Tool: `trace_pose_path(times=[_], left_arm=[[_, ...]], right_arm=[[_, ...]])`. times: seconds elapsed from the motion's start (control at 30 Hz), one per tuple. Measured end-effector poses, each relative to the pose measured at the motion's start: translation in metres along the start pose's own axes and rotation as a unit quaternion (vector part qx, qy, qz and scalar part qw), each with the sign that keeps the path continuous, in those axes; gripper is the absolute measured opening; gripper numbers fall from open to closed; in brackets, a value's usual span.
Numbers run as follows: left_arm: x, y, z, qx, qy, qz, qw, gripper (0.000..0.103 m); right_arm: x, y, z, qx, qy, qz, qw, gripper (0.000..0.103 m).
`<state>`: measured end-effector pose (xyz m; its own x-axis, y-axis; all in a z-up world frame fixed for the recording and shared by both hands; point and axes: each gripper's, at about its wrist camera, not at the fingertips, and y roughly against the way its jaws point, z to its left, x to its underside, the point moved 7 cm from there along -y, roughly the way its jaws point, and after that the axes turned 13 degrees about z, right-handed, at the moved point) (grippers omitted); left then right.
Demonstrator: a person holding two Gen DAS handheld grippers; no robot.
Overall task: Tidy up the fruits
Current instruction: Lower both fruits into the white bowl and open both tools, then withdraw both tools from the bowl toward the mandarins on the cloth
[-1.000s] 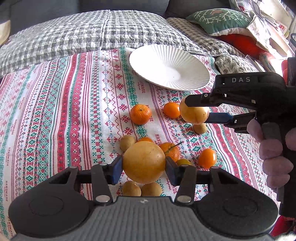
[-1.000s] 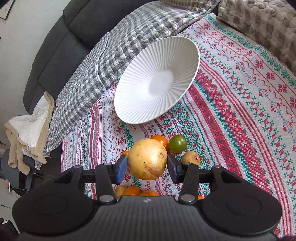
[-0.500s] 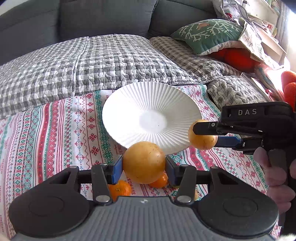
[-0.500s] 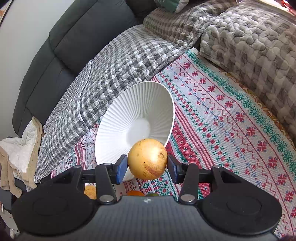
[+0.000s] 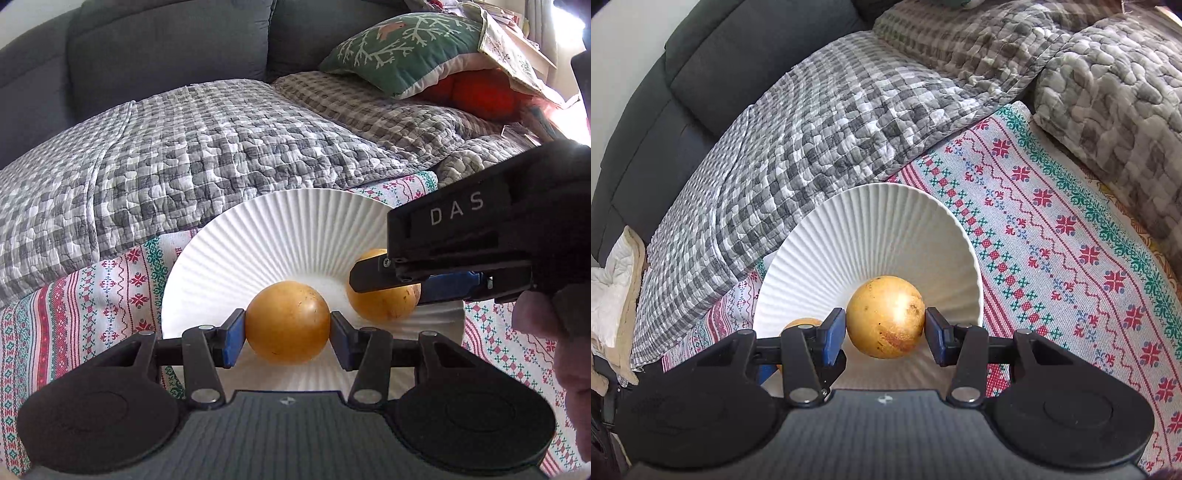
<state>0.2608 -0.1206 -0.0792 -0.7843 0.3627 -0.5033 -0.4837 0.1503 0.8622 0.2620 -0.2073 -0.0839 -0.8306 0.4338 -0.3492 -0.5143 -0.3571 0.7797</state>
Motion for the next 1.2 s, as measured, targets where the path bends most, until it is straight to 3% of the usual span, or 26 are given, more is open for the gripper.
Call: trace_pose_path(times=[0.43, 0.6, 0.8, 1.03, 1.2], left_arm=[[0.0, -0.01, 0.0, -0.006, -0.016, 0.014, 0.9998, 0.041], [0.0, 0.0, 0.001, -0.007, -0.008, 0.008, 0.9999, 0.062], [0.006, 0.026, 0.0, -0.002, 0.0, -0.001, 1.0, 0.078], [0.029, 0.062, 0.001, 0.005, 0.018, -0.006, 0.9998, 0.087], [0.049, 0.08, 0.003, 0.004, 0.027, -0.004, 0.9996, 0.09]], right_arm=[[-0.004, -0.004, 0.007, 0.019, 0.013, 0.006, 1.0, 0.042], [-0.002, 0.01, 0.006, 0.019, 0.015, -0.004, 1.0, 0.054], [0.009, 0.033, 0.004, 0.013, 0.012, -0.012, 1.0, 0.067], [0.034, 0.062, 0.006, 0.006, 0.015, -0.023, 1.0, 0.082], [0.056, 0.075, 0.006, 0.015, 0.025, -0.024, 0.999, 0.084]])
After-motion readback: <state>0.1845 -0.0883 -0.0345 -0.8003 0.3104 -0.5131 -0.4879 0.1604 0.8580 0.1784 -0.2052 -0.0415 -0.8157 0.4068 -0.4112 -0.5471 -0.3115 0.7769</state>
